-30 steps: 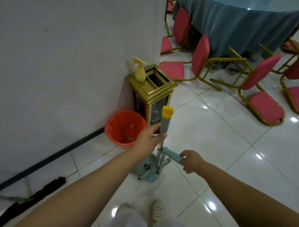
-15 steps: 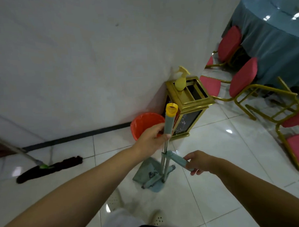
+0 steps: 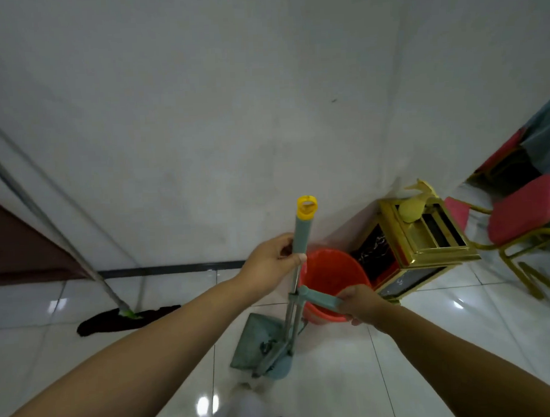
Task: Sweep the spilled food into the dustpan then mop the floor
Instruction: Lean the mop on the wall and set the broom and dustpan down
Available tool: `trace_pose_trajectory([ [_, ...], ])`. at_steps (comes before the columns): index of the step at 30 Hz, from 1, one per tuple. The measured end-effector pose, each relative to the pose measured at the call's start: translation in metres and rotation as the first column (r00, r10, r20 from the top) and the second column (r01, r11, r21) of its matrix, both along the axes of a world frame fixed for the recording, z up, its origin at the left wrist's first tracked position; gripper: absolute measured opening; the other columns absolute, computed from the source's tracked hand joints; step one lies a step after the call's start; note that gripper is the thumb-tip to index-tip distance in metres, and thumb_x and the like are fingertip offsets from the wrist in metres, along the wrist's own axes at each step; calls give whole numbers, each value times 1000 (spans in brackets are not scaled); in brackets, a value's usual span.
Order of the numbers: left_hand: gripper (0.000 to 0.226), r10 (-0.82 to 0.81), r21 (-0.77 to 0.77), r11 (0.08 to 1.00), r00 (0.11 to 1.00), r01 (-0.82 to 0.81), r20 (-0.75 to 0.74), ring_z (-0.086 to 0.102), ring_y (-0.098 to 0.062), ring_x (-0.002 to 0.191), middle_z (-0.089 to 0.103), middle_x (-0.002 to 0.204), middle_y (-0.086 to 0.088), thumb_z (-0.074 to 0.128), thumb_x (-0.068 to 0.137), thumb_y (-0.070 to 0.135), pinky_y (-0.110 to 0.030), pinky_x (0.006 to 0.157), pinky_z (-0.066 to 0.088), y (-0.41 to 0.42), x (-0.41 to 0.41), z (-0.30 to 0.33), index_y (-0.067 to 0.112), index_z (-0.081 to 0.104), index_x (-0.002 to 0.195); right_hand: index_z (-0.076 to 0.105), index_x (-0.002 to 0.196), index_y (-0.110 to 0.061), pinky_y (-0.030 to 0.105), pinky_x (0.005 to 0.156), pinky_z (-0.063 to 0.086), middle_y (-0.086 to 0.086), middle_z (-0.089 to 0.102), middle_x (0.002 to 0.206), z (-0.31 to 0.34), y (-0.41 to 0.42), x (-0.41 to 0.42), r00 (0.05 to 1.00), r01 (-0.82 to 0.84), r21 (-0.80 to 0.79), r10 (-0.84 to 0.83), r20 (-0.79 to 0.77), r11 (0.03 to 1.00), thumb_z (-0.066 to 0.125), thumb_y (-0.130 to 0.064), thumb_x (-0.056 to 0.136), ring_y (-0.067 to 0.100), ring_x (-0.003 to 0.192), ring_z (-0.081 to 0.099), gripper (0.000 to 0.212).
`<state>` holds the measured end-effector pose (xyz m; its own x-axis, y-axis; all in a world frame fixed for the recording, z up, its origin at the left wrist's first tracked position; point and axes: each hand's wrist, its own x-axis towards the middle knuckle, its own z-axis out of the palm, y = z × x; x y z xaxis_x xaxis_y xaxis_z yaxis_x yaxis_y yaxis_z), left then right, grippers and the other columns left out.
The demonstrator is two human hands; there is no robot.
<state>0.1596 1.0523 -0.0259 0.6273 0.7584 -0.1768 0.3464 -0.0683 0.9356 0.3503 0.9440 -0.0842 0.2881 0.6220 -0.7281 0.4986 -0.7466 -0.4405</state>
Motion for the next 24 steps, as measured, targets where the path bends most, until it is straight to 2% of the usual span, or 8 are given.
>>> trace_pose_trajectory([
  [2,29,43,28,999,999,-43,0,59,-13,99,64,103,6,61,91,20,-28,91,48,17,-10,0,18,61,120,65,106,-6,17,55,47,4,59,81,0,22,-10,997,75,34,-74,-19,997,53,-6,93,11,65,55,17],
  [5,30,106,61,992,994,-106,0,60,-12,100,63,101,7,61,90,19,-37,95,50,44,-21,-3,17,62,120,64,109,-2,18,54,47,5,60,78,-6,58,-23,989,148,49,-147,-27,988,53,-7,94,11,61,54,20],
  [8,32,143,89,986,990,-142,0,60,-12,101,62,101,8,61,90,18,-39,95,51,66,-23,-5,16,62,122,66,113,-2,17,54,47,2,59,75,-16,89,-27,992,123,62,-124,10,991,53,-13,95,10,60,54,25],
  [12,33,187,104,977,982,-185,-12,58,-9,104,62,108,8,60,92,18,-32,96,49,90,-14,-9,16,60,125,62,116,-6,15,50,42,-1,55,75,-22,121,-20,991,133,77,-134,1,988,47,-13,99,9,59,50,24],
  [16,32,251,109,963,967,-246,-33,57,-5,103,64,110,8,59,92,21,-20,90,46,108,3,-16,16,60,124,64,112,3,32,62,44,3,54,69,-28,149,0,999,25,129,-28,20,991,49,-10,95,16,61,51,26],
  [19,29,318,90,945,948,-314,-31,57,-5,99,63,105,9,59,92,18,-9,81,43,119,23,-18,15,61,121,67,109,6,34,70,45,-2,49,63,-27,172,23,997,-73,161,67,45,984,54,-10,91,21,73,53,27],
  [21,28,357,83,932,933,-354,-34,57,-7,98,63,105,7,59,92,15,-14,83,45,126,38,-19,13,61,120,67,111,4,33,74,47,-1,54,70,-27,187,38,995,-102,184,98,28,978,57,-11,90,19,81,53,28],
  [24,27,402,77,914,914,-398,-50,57,-9,97,62,105,5,59,92,14,-20,86,44,136,59,-21,11,61,119,66,118,-1,22,72,44,2,57,87,-29,202,60,993,-112,190,117,-14,975,56,-9,91,14,82,54,29],
])
